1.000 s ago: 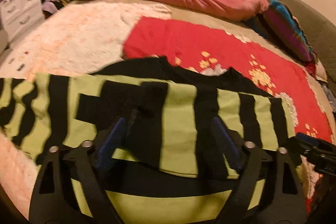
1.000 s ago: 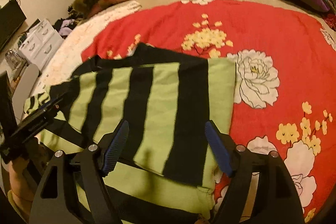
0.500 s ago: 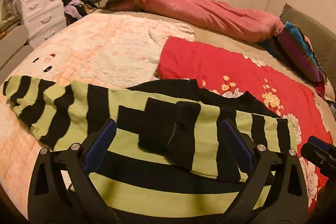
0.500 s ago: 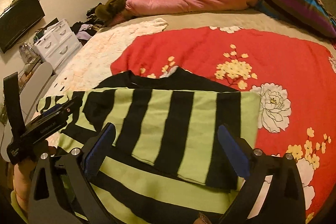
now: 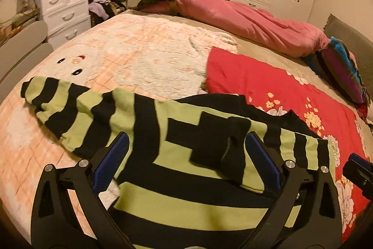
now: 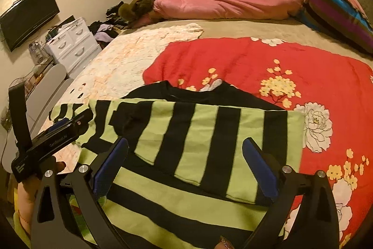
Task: Fold small clothes
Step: 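Grasp the other striped sleeve cuff with the left tool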
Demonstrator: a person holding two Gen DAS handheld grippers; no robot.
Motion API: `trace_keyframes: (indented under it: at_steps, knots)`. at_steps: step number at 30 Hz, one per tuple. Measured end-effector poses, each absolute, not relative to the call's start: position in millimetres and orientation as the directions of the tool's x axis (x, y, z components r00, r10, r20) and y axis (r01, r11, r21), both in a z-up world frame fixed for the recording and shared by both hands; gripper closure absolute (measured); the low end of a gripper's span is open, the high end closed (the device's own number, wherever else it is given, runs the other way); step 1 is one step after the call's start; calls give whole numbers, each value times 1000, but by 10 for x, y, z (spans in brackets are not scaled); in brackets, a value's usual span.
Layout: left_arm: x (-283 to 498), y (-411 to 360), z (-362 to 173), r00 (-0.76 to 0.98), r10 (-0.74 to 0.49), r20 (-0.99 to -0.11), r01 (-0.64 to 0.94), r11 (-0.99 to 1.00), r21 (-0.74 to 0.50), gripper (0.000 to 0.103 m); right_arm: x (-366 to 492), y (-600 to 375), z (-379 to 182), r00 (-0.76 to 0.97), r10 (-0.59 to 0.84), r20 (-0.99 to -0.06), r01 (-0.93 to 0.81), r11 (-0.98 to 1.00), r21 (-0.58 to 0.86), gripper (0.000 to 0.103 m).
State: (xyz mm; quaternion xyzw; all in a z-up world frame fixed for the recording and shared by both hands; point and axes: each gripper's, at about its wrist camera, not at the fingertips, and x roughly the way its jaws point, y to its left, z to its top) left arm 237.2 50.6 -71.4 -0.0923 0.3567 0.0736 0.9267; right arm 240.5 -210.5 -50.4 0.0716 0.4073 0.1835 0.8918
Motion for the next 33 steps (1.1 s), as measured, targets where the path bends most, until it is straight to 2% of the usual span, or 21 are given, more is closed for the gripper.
trace_keyframes:
  at_steps: [12,18,22,27,33]
  knots:
    - [2202,977,-536,725,121,-678,-257,961,-103,9,2397,-1755,-344,592,431,-681,-340,899,274,5]
    - [2203,1518,-576,707,114,-698,-301,942,-151,10,2386,-1575,-330,580,450,-679,-372,888,270,5]
    - [2183,1992,-765,667,164,-727,-385,911,-148,9,2376,-1494,-361,572,451,-685,-380,886,266,5]
    - [2089,2575,-950,644,166,-747,-499,831,-246,10,2371,-1332,-439,550,452,-702,-407,879,248,5]
    - [2015,3044,-1088,650,150,-745,-565,750,-343,10,2333,-899,-527,455,525,-720,-522,812,262,5]
